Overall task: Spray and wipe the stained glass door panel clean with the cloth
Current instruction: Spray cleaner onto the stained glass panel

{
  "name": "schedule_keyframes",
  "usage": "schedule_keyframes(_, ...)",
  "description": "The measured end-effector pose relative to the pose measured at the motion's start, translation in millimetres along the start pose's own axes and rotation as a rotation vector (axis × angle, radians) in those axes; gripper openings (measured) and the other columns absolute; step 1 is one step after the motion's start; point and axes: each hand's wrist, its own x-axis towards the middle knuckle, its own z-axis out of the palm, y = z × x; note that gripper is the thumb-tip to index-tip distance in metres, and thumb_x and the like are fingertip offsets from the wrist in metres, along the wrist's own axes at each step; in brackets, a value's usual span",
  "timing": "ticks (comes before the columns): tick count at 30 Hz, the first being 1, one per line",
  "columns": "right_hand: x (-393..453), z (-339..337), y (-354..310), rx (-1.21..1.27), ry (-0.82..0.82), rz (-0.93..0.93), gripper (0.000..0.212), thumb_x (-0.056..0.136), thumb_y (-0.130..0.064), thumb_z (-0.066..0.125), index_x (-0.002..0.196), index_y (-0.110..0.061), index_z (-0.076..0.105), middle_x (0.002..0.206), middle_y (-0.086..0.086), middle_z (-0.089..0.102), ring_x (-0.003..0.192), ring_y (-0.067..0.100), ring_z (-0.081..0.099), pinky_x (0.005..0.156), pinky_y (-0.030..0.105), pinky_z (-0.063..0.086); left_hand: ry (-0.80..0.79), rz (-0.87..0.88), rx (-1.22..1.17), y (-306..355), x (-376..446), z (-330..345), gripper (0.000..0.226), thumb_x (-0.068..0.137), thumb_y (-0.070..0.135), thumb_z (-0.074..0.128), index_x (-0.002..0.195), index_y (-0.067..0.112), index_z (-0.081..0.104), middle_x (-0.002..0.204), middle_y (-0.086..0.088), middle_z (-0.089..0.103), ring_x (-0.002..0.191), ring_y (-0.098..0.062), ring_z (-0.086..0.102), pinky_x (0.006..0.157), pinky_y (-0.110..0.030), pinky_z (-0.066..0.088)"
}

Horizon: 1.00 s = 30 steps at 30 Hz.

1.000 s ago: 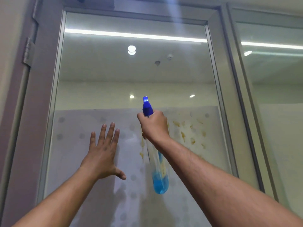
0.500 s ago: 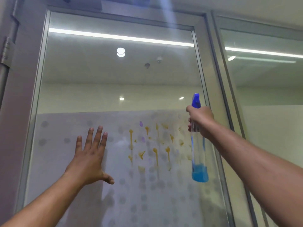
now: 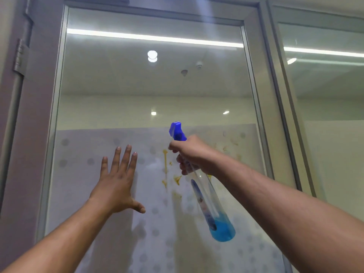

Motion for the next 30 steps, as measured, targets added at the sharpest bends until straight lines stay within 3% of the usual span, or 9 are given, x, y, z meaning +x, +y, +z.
schedule_keyframes(5,-2,-7,12,-0.013,0.067,-0.016,0.016,0.091,-0.023,0.065,0.091,-0.008,0.058,0.054,0.003,0.051,0.033,0.018,0.048,0.047,0.026,0.05,-0.005,-0.004,0.015,0,-2,-2,0.181,0.052,0.107,0.065,0.148,0.013,-0.057,0.153,-0.007,-0.071,0.144,-0.035,-0.063,0.131,-0.067,-0.02)
schedule_keyframes(12,-6,-82,50,0.108,0.427,0.036,0.014,0.092,-0.022,0.065,0.094,-0.008,0.06,0.045,0.001,0.05,0.031,0.018,0.048,0.046,0.027,0.051,-0.003,-0.003,0.016,1,-2,-2,0.181,0.054,0.106,0.066,0.151,0.012,-0.054,0.153,-0.007,-0.071,0.145,-0.036,-0.063,0.131,-0.068,-0.02)
schedule_keyframes(16,-15,-122,78,0.121,0.556,0.085,0.019,0.093,-0.023,0.065,0.099,-0.005,0.061,0.054,0.006,0.054,0.032,0.018,0.049,0.043,0.027,0.051,-0.002,-0.003,0.014,1,-1,0,0.181,0.053,0.106,0.066,0.15,0.012,-0.055,0.153,-0.008,-0.071,0.144,-0.037,-0.064,0.131,-0.07,-0.02)
schedule_keyframes(20,-18,-113,87,0.114,0.475,0.115,0.016,0.093,-0.022,0.066,0.096,-0.008,0.061,0.05,0.004,0.052,0.033,0.019,0.049,0.045,0.026,0.05,-0.002,-0.002,0.015,1,-1,0,0.181,0.054,0.106,0.066,0.149,0.013,-0.057,0.153,-0.008,-0.071,0.143,-0.037,-0.064,0.13,-0.07,-0.02)
schedule_keyframes(27,-26,-5,62,-0.093,0.092,-0.013,0.017,0.089,-0.019,0.063,0.077,-0.009,0.054,0.047,0.004,0.052,0.034,0.023,0.052,0.044,0.026,0.045,0.0,0.001,0.018,1,-4,-4,0.18,0.054,0.106,0.066,0.146,0.016,-0.059,0.151,-0.006,-0.072,0.147,-0.037,-0.06,0.131,-0.069,-0.018)
schedule_keyframes(30,-32,27,60,-0.184,0.028,-0.027,0.019,0.087,-0.018,0.06,0.073,-0.009,0.05,0.052,0.008,0.052,0.035,0.023,0.053,0.043,0.025,0.046,0.002,-0.004,0.026,2,-5,-6,0.18,0.054,0.105,0.067,0.143,0.016,-0.062,0.151,-0.007,-0.072,0.149,-0.038,-0.058,0.131,-0.07,-0.016)
